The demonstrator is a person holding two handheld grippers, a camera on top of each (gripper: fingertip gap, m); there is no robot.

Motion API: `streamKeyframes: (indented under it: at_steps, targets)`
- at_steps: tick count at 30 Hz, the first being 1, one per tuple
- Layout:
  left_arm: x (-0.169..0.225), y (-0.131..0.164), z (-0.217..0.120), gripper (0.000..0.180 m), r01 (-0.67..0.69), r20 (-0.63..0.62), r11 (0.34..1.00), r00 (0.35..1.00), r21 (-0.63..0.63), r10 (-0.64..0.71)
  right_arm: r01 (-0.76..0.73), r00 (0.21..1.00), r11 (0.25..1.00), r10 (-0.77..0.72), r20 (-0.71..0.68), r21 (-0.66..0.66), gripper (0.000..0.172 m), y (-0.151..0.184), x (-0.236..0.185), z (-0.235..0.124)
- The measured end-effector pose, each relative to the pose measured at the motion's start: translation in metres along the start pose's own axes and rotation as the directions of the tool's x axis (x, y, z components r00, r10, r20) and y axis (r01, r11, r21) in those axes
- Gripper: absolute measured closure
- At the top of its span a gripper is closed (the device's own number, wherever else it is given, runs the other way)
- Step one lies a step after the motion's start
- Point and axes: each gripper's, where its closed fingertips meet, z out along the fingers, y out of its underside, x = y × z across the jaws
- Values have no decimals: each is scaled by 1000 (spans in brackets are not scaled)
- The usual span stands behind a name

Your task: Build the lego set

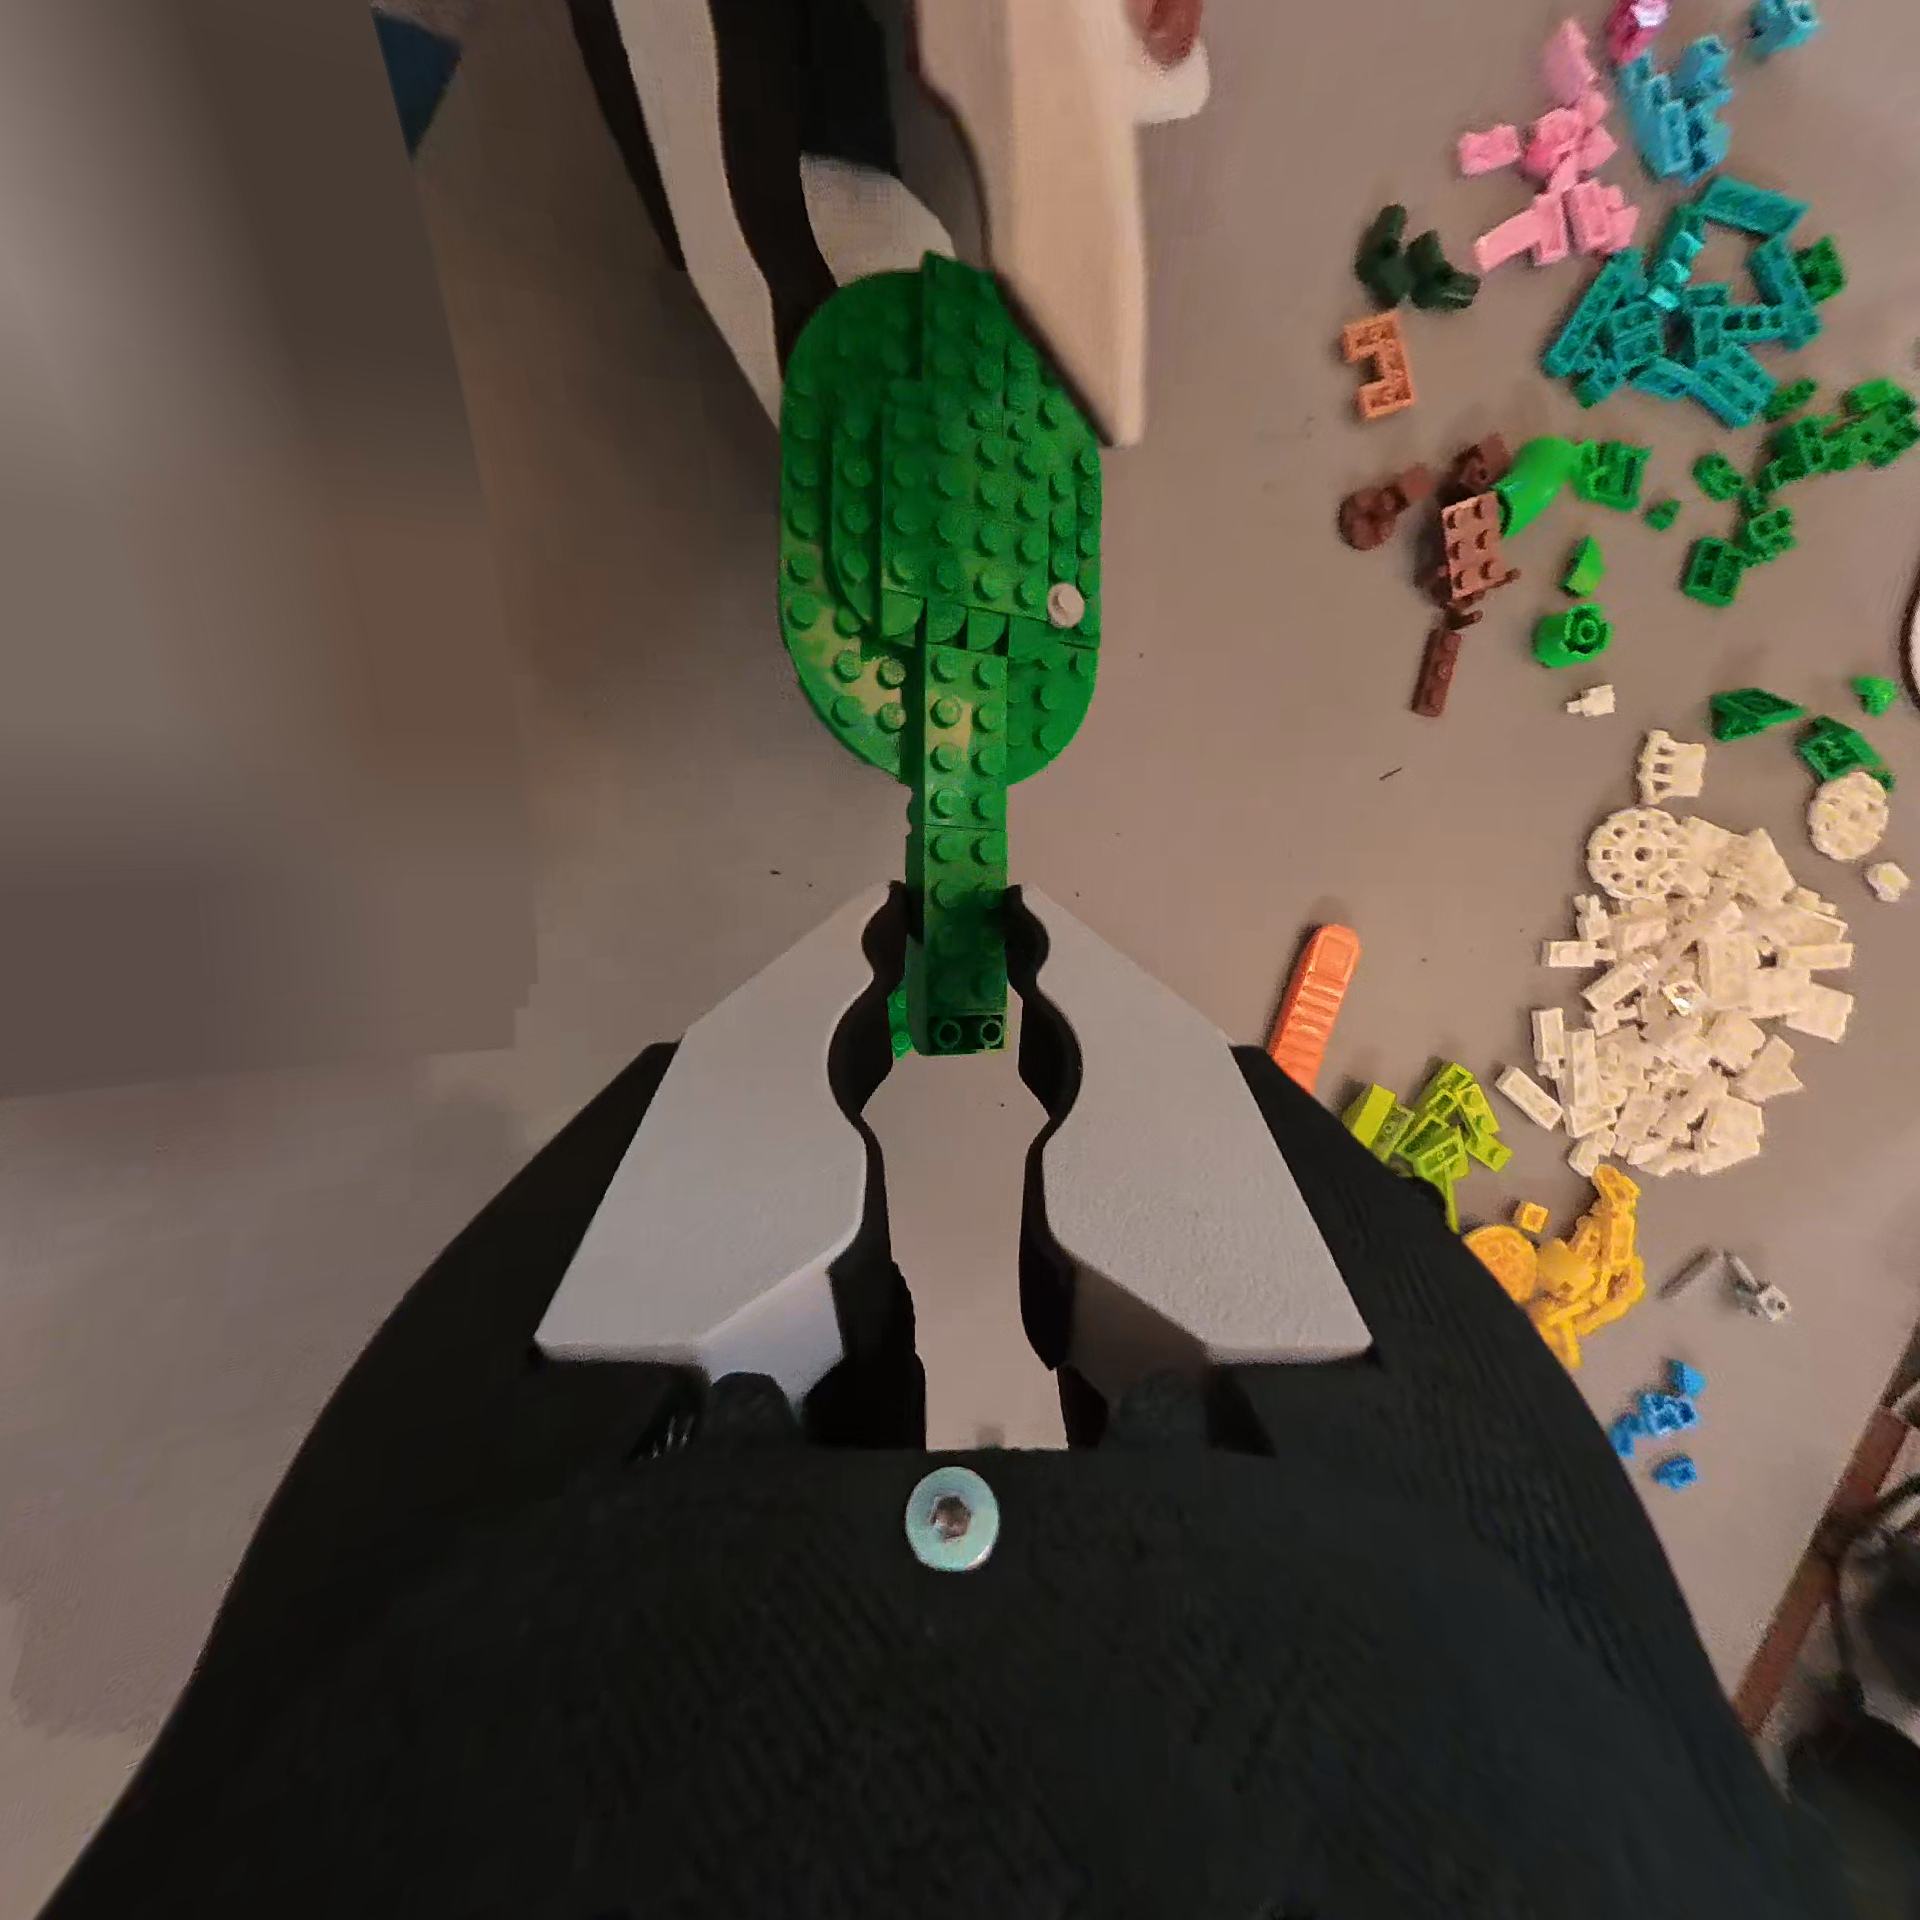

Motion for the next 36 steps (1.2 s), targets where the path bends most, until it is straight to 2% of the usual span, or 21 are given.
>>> streamKeyframes:
  at_steps: [3,7,9,10,12,14,16,20,26,32,36]
  targets:
    - [4,12,2,143,-171,32,982,984,-84,174,-43,999,998,43,-6,41,155,-1,1,0]
    - [9,22,6,169,-213,13,964,976,-158,218,-115,993,991,115,12,74,154,1,2,2]
    - [3,30,6,171,-214,30,954,974,-210,225,-226,973,968,230,-19,112,151,3,11,2]
    - [1,37,5,171,-225,39,942,969,-250,242,-300,950,945,308,-49,133,143,7,19,2]
    - [-7,50,2,171,-300,64,900,940,-316,335,-419,897,898,433,-93,139,138,21,25,5]
    - [-11,56,1,172,-343,69,869,918,-355,391,-497,854,859,509,-107,123,138,34,19,14]
    - [-10,59,2,172,-339,60,867,921,-365,385,-540,820,828,558,-123,151,138,37,14,23]
    - [-10,62,2,172,-341,58,859,919,-382,391,-549,803,821,570,-173,159,138,42,5,36]
    - [-9,60,3,171,-364,61,847,906,-387,418,-585,793,803,596,-126,119,144,44,-8,42]
    - [-6,59,4,172,-380,52,844,901,-378,430,-559,809,825,564,-165,80,144,50,-5,45]
    - [-6,58,5,171,-380,51,845,902,-377,428,-538,825,840,541,-166,64,157,49,-5,45]
